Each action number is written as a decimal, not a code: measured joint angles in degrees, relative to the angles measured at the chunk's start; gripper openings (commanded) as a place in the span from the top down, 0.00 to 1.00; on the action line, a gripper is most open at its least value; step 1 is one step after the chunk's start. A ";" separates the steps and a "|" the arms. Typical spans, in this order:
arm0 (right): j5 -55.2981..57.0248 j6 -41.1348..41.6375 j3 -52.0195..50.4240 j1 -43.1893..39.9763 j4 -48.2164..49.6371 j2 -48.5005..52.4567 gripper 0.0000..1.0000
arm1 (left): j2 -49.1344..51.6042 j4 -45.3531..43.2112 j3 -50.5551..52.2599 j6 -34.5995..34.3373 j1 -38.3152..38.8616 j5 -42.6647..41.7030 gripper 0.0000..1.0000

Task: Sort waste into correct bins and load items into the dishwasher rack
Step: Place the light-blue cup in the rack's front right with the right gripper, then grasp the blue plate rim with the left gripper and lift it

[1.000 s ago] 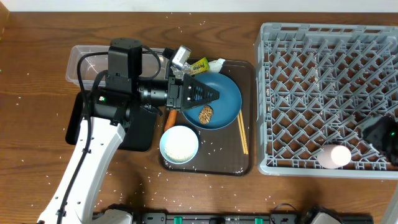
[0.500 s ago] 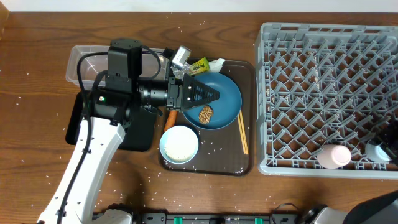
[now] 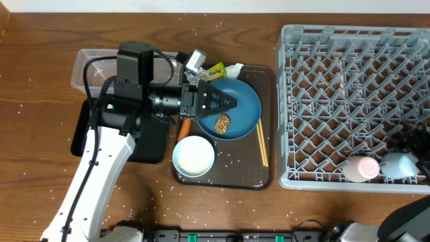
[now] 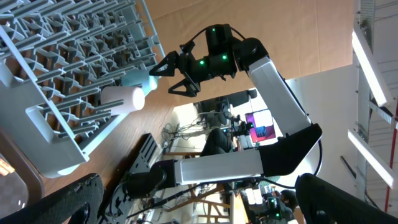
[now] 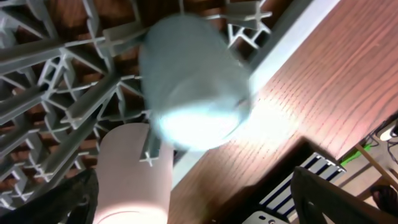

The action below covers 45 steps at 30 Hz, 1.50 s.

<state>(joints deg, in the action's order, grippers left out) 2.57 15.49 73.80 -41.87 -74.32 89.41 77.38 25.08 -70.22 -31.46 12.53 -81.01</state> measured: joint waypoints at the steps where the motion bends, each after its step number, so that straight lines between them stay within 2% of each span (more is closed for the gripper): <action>1: -0.39 0.00 0.00 0.00 -0.02 0.00 0.09 | 0.00 0.00 0.00 0.00 0.00 0.00 0.01; 6: -5.49 -1.36 0.94 0.00 -0.50 -0.04 0.12 | 0.00 -0.02 0.00 0.02 0.00 0.02 0.01; 10: -15.54 -5.11 3.80 0.00 -0.63 -1.99 0.01 | -0.02 -0.02 0.00 0.00 0.00 1.55 0.01; 15: -27.87 -9.03 9.42 0.33 -0.81 -11.26 0.01 | -0.57 0.28 0.00 0.42 0.90 7.96 0.06; 19: -32.41 -9.84 12.52 0.81 -0.76 -21.31 0.01 | -2.56 7.17 -0.02 2.58 4.07 22.80 0.17; 25: -34.27 -9.81 12.76 1.33 -1.88 -26.91 0.01 | -2.08 19.12 -0.07 4.72 11.50 56.57 0.17; 30: -35.12 -9.81 12.52 4.15 -2.62 -26.01 0.01 | 3.74 19.87 -0.07 5.09 13.14 72.81 0.18; 35: -35.56 -9.81 11.85 5.66 -2.73 -25.88 0.01 | 12.15 15.82 -0.07 6.01 13.09 79.97 0.26; 40: -35.65 -9.81 11.85 6.69 -2.80 -25.20 0.01 | 20.46 10.73 -0.07 7.78 13.09 82.58 0.37; 43: -35.67 -9.81 11.85 6.91 -2.80 -24.70 0.01 | 24.20 9.16 -0.07 8.98 13.09 83.47 0.39; 44: -35.58 -9.81 11.85 6.91 -2.80 -24.57 0.01 | 25.42 8.76 -0.07 9.14 13.09 83.78 0.41; 45: -35.60 -9.79 11.85 6.91 -2.84 -24.44 0.01 | 26.18 8.35 -0.07 9.22 13.09 84.02 0.47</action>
<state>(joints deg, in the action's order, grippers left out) -33.04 5.69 85.65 -34.96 -77.17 64.97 103.57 33.43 -70.28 -22.24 25.63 3.01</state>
